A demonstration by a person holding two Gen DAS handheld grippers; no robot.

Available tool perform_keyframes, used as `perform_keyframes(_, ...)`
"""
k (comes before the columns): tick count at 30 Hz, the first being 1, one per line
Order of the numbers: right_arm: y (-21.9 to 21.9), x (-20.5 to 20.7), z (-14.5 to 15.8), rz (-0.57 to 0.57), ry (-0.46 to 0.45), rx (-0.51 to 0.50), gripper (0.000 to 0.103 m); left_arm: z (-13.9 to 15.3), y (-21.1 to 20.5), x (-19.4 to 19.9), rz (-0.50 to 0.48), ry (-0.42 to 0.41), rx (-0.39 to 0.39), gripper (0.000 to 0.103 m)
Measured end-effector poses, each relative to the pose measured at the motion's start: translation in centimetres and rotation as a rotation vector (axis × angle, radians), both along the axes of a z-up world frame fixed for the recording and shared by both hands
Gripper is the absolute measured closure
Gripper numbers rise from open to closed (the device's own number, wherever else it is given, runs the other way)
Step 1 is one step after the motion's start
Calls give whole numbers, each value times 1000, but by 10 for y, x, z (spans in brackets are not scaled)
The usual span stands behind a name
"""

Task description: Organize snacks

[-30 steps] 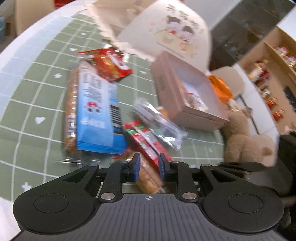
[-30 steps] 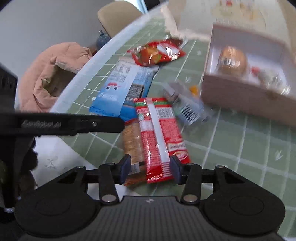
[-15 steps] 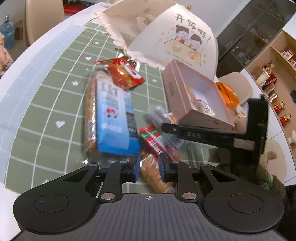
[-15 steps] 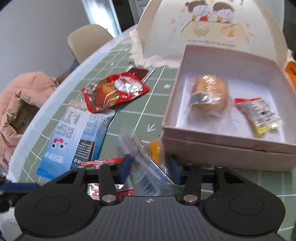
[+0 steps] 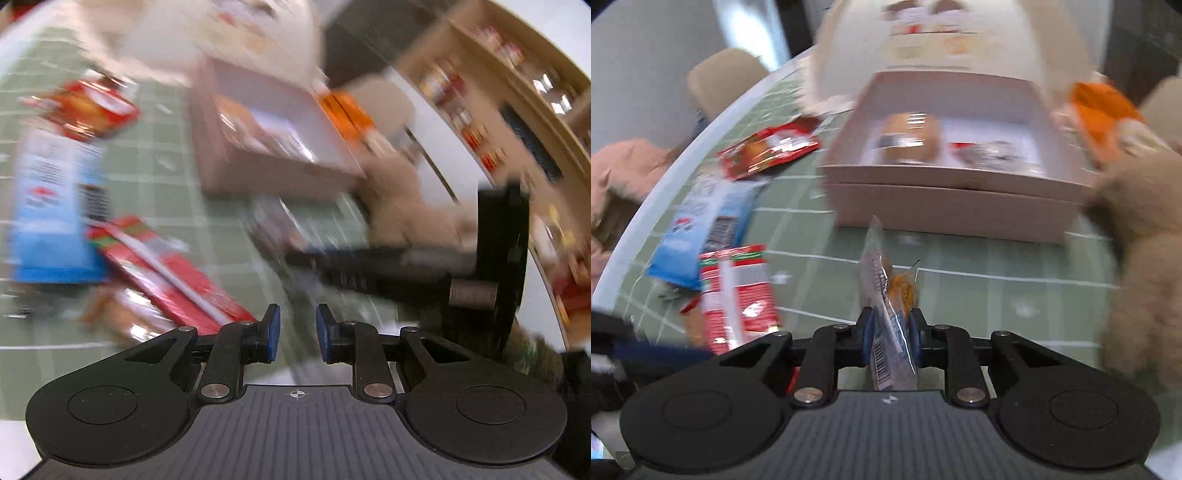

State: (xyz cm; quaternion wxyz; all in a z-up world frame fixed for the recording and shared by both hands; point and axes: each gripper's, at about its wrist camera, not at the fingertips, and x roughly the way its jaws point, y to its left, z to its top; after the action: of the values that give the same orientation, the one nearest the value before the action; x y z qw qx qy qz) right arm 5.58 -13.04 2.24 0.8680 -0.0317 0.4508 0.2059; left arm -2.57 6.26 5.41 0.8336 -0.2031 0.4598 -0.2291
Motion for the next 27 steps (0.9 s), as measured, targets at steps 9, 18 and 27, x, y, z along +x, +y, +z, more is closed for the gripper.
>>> perform_keyframes(9,-21,-17,-3,-54,17,19,65,-18,1,1,1,34,137,79)
perform_keyframes(18,25,-35,-13,120,-6,-47,66,-9,68,5,247,20,242,81)
perform_keyframes(27,-11,-28,-13,28,-16,-98,53,17,26,28,129,-72,196,80)
